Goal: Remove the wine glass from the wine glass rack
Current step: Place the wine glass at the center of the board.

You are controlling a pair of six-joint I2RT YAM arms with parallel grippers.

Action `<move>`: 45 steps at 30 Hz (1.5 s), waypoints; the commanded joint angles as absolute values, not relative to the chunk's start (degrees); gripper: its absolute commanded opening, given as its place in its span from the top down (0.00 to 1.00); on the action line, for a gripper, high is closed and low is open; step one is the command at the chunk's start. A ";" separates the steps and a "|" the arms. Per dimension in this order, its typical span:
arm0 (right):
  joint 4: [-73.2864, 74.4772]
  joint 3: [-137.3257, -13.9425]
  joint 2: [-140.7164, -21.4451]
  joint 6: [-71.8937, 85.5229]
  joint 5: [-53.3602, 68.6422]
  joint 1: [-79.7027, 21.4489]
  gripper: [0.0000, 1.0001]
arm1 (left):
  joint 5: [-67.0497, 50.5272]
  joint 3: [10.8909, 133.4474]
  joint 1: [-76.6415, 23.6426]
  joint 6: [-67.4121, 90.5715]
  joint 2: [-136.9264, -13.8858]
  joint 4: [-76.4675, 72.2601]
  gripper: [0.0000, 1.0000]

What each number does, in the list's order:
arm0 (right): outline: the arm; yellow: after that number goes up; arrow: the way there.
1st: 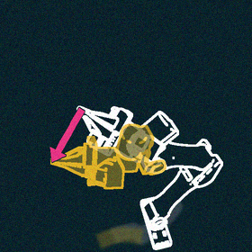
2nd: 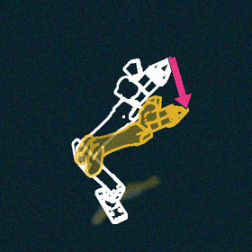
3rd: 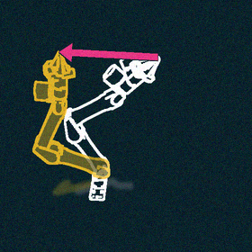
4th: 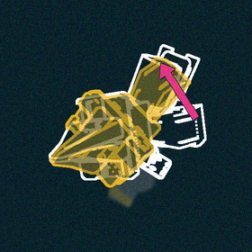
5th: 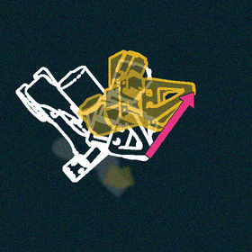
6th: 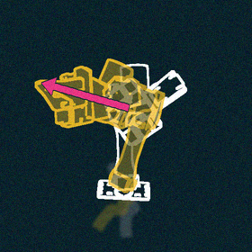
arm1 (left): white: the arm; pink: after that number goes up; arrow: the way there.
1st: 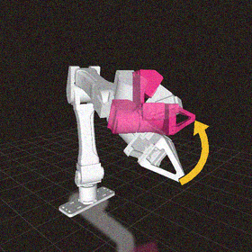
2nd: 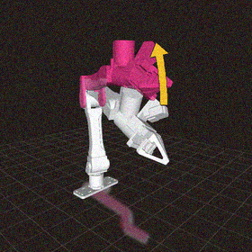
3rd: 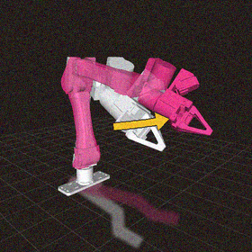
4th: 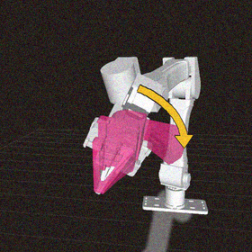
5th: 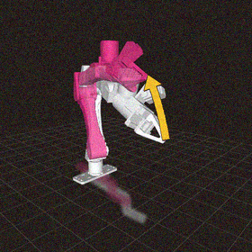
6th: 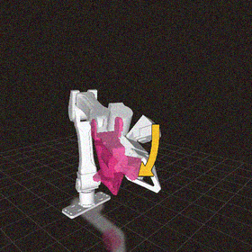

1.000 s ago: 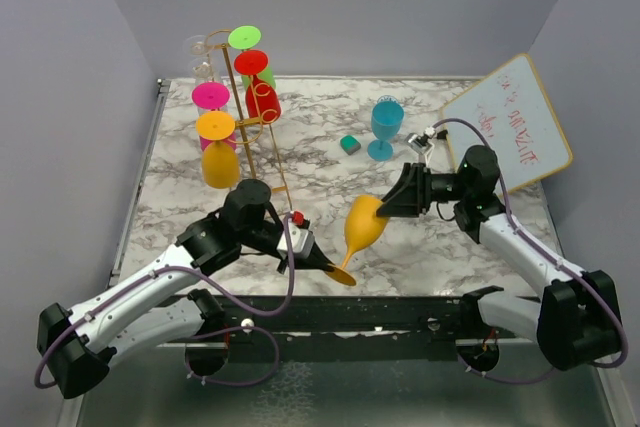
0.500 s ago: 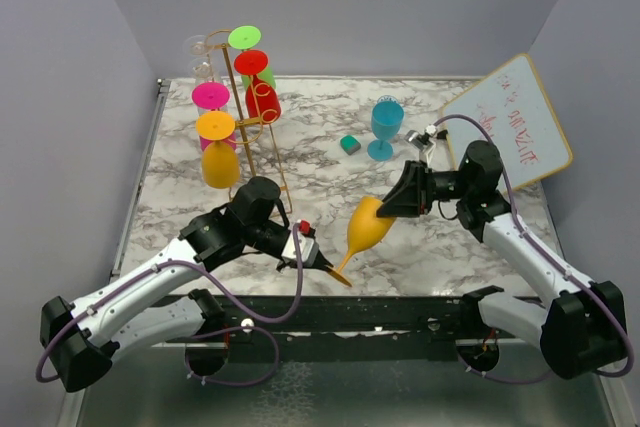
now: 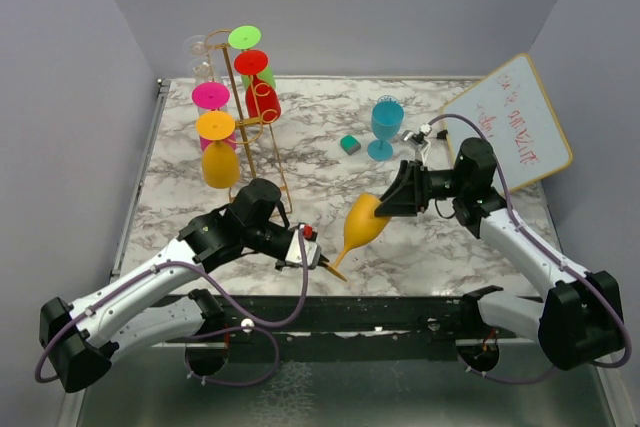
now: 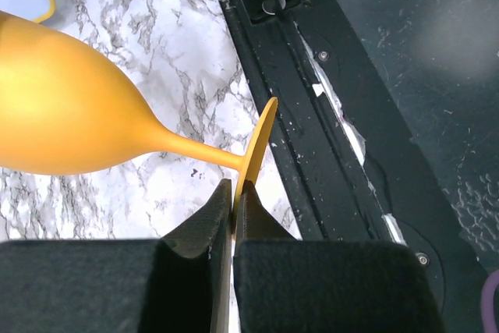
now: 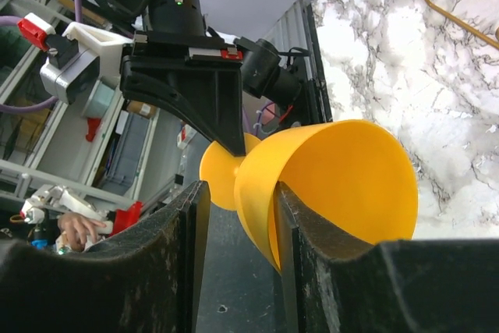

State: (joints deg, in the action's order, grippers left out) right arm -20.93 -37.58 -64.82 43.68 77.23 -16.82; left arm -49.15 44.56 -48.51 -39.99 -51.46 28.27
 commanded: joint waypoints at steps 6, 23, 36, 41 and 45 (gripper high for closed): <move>-20.26 -41.69 -65.64 43.26 81.77 -17.93 0.68 | -43.01 46.01 -48.10 -42.89 -51.10 30.67 1.00; -23.25 -42.09 -65.63 46.32 81.98 -19.16 0.92 | -38.80 45.18 -48.09 -46.59 -49.18 30.67 1.00; -18.12 -44.04 -65.11 42.48 80.00 -19.16 0.99 | -38.63 42.81 -48.08 -44.92 -47.57 29.84 0.68; -9.36 -45.85 -65.40 35.84 78.55 -19.24 1.00 | -39.65 41.31 -48.10 -43.44 -46.65 28.01 0.52; -1.79 -47.75 -66.15 30.44 75.16 -19.25 0.99 | -38.38 39.79 -48.08 -41.53 -45.49 25.32 0.29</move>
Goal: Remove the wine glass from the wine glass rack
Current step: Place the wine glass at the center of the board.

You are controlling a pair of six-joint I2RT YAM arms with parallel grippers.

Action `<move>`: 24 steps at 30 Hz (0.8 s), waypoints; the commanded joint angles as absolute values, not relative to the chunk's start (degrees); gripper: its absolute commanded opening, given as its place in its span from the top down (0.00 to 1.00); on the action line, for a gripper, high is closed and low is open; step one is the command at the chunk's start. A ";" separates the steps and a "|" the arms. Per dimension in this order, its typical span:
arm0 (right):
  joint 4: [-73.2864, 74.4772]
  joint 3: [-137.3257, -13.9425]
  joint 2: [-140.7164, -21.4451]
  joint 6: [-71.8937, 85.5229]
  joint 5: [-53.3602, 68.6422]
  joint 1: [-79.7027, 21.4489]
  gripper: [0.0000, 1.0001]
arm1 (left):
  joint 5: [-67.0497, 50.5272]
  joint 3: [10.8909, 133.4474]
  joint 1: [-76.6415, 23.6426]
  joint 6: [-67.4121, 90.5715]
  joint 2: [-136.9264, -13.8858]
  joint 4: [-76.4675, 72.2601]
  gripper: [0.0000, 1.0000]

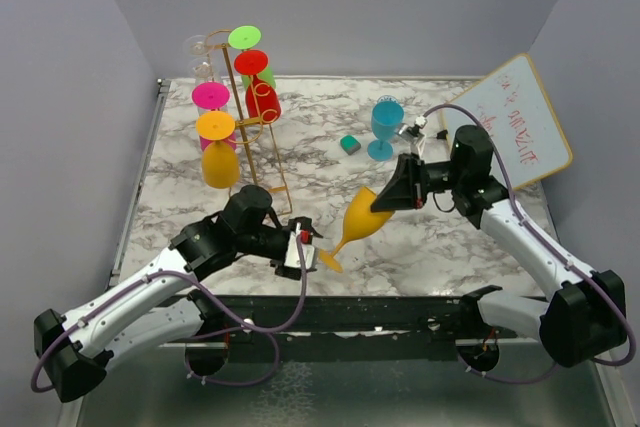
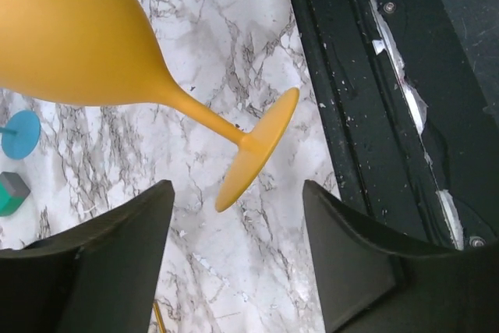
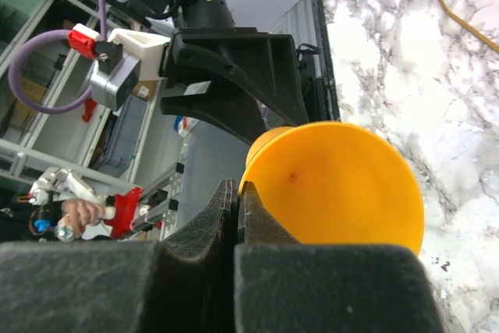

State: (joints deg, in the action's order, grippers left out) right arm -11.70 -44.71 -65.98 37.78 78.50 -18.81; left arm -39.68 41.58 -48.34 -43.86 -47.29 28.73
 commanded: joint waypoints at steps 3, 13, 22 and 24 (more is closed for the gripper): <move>9.10 -50.56 -66.68 23.22 70.36 -19.38 0.99 | -37.42 37.59 -48.08 -34.13 -44.33 17.92 0.22; 20.70 -53.45 -66.28 15.63 49.48 -19.62 0.99 | -32.00 29.59 -48.10 -18.01 -38.73 -2.65 0.01; 23.27 -55.41 -61.37 13.53 13.17 -19.60 0.99 | -30.09 25.40 -48.09 -5.30 -39.99 -13.34 0.01; 23.76 -56.93 -61.47 13.56 8.53 -19.61 0.99 | -28.42 25.54 -48.08 -4.03 -40.13 -12.55 0.01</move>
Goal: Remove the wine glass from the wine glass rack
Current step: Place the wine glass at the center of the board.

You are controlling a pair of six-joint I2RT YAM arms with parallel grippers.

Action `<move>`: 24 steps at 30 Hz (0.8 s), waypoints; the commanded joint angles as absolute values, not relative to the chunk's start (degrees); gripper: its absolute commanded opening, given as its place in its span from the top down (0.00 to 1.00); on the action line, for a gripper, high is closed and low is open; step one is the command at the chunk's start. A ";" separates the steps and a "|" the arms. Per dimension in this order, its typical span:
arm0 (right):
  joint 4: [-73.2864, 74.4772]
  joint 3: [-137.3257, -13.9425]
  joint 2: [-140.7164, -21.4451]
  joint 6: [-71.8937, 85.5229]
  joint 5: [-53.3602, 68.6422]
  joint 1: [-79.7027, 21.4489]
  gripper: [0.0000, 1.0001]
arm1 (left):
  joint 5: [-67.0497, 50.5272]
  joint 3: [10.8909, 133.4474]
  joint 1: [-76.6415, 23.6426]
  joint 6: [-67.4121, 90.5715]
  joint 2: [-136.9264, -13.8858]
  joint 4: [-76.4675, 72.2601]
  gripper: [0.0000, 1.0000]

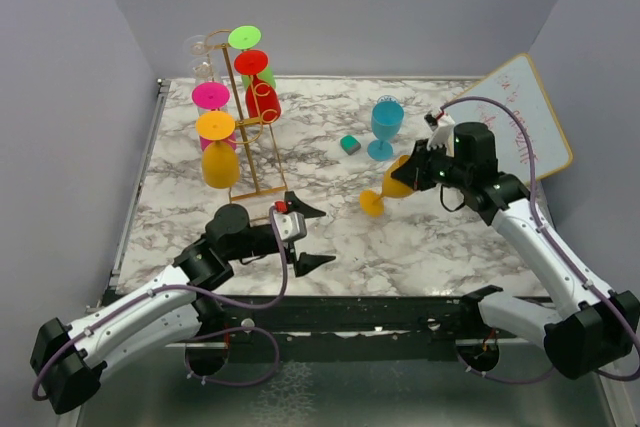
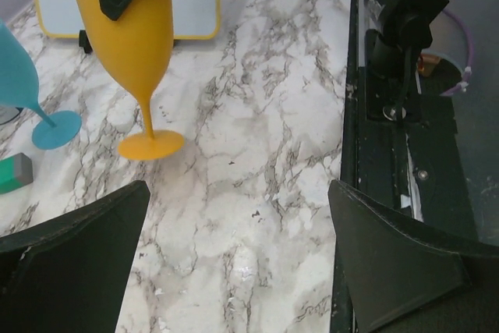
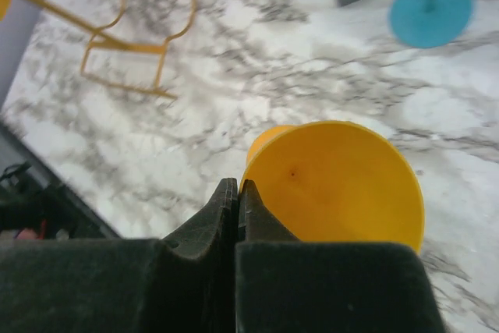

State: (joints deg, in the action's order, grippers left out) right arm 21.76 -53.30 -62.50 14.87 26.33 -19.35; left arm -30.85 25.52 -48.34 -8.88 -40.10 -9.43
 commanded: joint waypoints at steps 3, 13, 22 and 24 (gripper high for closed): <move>24.37 -58.72 -62.26 13.45 4.80 -19.66 1.00 | -25.49 26.69 -48.08 0.25 -40.79 -10.39 0.01; 29.12 -65.10 -70.83 14.78 -6.45 -19.65 0.99 | -21.37 28.60 -48.09 8.13 -41.51 -7.48 0.01; 27.47 -68.78 -77.15 14.01 -11.33 -19.61 0.99 | -22.07 31.16 -48.08 5.21 -40.59 -0.14 0.01; 27.28 -69.63 -79.11 13.81 -10.91 -19.60 0.99 | -22.17 31.52 -48.08 4.82 -40.28 2.27 0.01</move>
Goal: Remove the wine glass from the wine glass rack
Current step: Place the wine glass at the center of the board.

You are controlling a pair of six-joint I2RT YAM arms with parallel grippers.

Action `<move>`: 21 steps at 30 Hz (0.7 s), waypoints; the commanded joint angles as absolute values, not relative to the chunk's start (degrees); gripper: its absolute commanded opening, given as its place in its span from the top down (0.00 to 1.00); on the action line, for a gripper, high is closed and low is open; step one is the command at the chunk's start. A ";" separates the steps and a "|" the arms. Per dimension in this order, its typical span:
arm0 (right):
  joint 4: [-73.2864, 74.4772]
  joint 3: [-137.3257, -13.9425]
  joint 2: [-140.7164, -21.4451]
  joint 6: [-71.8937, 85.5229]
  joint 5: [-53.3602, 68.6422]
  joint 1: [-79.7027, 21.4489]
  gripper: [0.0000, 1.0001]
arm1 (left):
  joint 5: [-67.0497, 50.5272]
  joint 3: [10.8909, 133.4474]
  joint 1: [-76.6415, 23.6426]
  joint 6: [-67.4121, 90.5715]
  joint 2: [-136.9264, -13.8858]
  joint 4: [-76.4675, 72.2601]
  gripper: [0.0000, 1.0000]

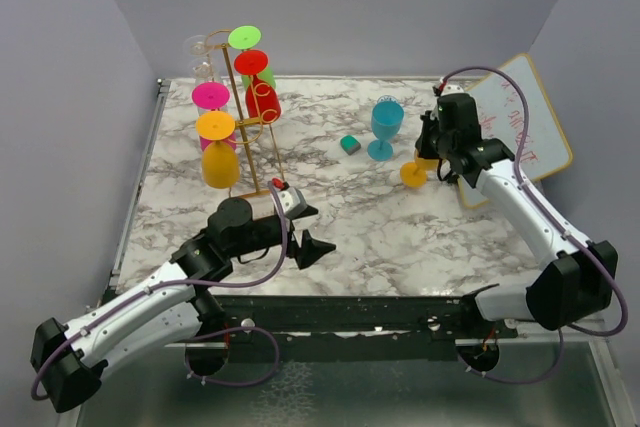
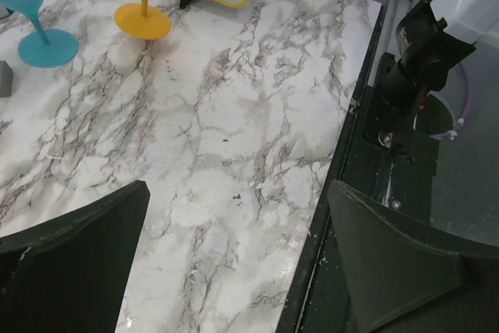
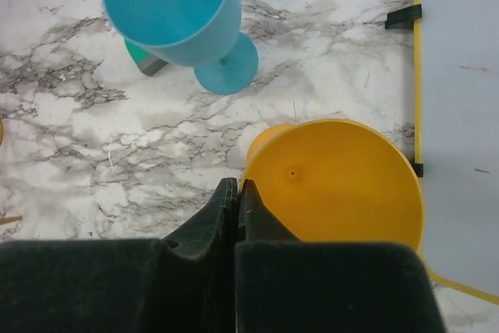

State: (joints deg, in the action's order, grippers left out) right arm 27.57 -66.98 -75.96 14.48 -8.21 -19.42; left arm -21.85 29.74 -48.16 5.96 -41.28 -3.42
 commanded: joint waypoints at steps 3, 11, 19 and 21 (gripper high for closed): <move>27.00 -71.22 -81.94 13.10 -12.50 -19.67 0.99 | -22.11 30.80 -48.09 2.92 -39.03 3.80 0.01; 26.64 -75.90 -87.59 11.34 -14.76 -19.95 0.99 | -21.19 28.30 -48.08 -0.40 -36.38 5.35 0.01; 27.78 -80.32 -93.43 11.69 -16.36 -19.95 0.99 | -17.81 28.62 -48.05 -2.46 -34.44 7.32 0.01; 27.72 -81.13 -94.32 11.41 -16.11 -19.95 0.99 | -17.21 28.40 -48.08 -2.46 -33.89 7.38 0.01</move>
